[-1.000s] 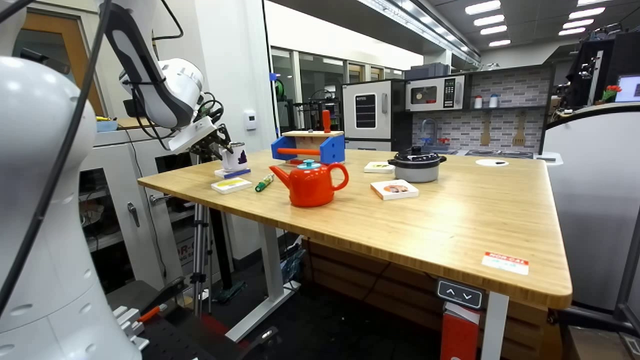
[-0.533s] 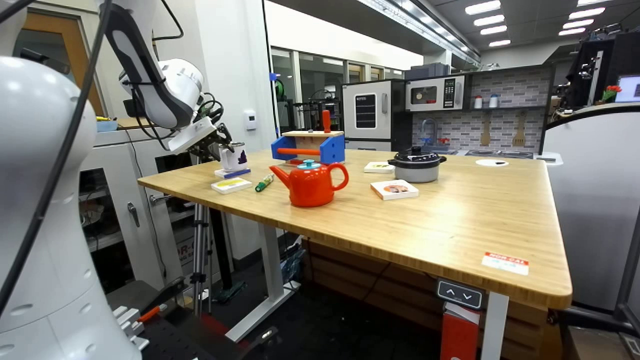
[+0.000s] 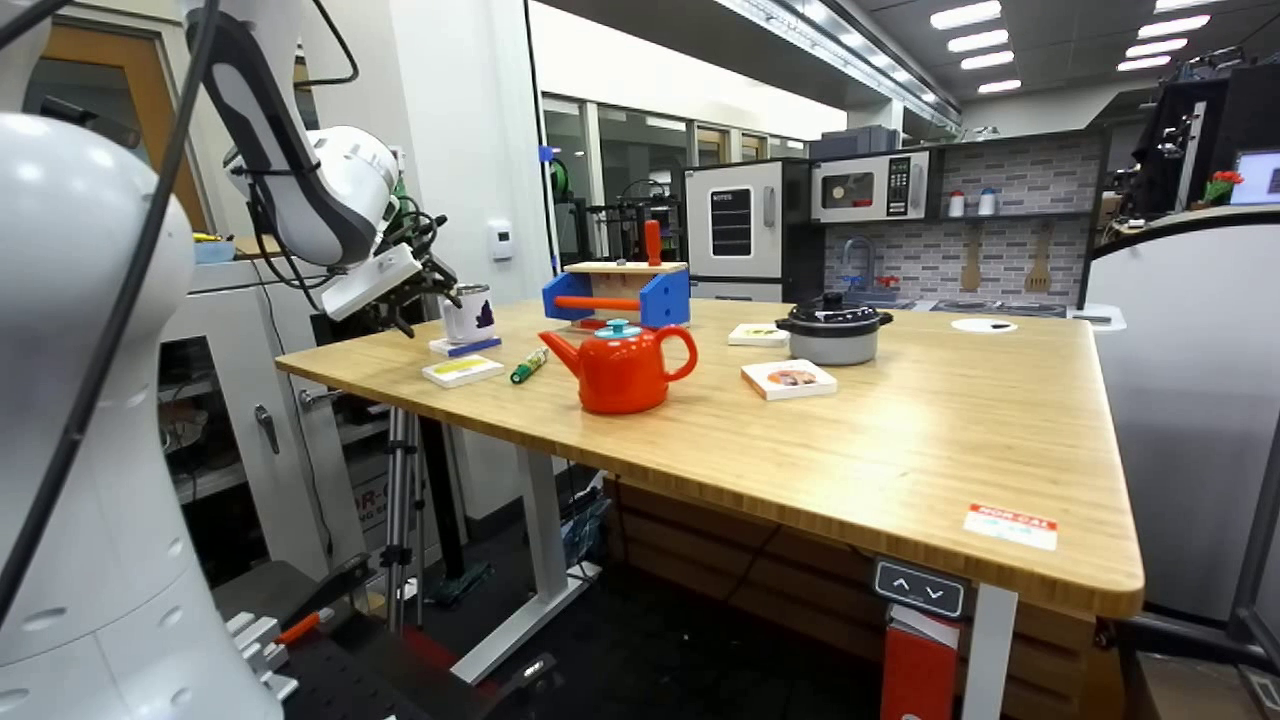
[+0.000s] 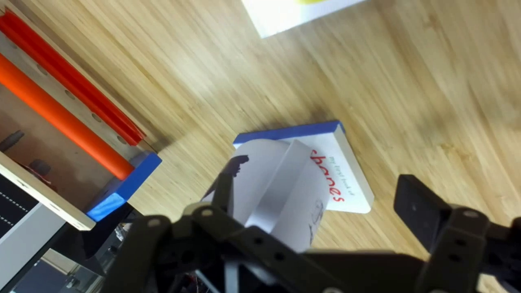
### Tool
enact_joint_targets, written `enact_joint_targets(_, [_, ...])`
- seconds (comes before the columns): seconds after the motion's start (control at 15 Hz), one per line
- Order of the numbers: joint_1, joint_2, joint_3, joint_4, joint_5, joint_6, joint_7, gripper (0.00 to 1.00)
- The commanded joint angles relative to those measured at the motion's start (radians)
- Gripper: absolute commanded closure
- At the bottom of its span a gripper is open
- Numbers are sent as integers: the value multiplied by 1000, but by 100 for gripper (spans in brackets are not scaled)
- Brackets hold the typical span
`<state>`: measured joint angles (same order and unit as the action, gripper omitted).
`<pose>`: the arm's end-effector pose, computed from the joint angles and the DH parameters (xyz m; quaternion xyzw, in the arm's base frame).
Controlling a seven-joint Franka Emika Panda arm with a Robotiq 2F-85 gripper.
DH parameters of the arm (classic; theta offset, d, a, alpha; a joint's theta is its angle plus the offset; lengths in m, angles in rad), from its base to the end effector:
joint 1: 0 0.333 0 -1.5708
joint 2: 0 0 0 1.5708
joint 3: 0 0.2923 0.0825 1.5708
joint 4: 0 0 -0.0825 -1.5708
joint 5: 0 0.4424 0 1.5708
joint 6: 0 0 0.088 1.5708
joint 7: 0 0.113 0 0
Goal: Put the mug on the book
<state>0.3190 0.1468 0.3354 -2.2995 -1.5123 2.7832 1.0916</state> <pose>0.4176 0.3784 0.2266 0.8359 0.4159 0.3421 0.1061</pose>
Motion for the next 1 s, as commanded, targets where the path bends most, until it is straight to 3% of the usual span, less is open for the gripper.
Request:
enact_joint_targets(0.0, [-10, -70, -3, -79, 13, 20, -10, 0])
enact_joint_targets(0.93, [-5, -251, -14, -232, 64, -45, 62, 0])
